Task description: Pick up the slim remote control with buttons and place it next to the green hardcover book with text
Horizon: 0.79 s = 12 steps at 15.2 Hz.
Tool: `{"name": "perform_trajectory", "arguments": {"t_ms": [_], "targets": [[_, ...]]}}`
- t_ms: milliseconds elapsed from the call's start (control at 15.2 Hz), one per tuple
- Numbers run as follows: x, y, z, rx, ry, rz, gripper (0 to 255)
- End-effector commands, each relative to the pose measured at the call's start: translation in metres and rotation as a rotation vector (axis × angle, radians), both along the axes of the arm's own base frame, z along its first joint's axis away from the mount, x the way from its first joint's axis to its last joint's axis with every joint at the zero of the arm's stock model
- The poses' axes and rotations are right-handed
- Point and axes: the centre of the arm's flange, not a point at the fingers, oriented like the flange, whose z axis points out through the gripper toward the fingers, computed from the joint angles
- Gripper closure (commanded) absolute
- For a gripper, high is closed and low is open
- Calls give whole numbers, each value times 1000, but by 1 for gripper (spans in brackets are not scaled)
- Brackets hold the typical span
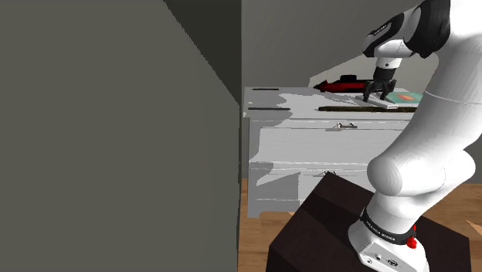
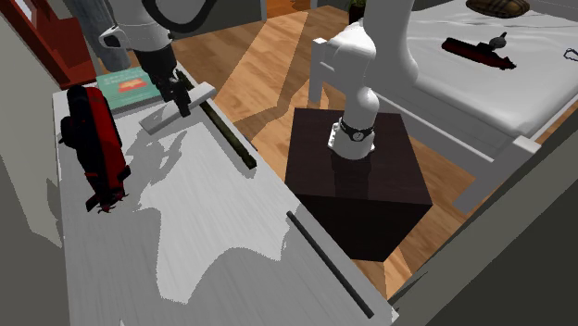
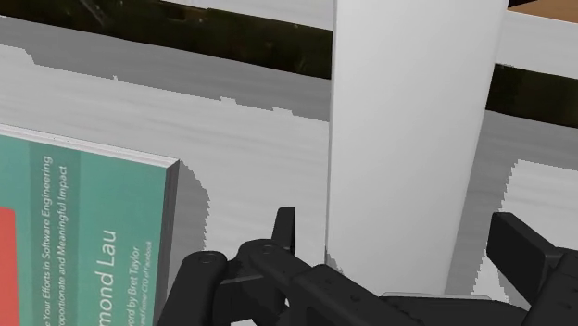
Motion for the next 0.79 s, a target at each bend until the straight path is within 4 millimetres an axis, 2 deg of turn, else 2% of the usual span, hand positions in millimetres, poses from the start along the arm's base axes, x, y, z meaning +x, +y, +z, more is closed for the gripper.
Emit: {"name": "perform_trajectory", "arguments": {"t_ms": [0, 198, 726], "targets": [[0, 0, 13, 0, 0, 0, 0], [0, 1, 50, 0, 0, 0, 0], [0, 1, 50, 0, 0, 0, 0]]}}
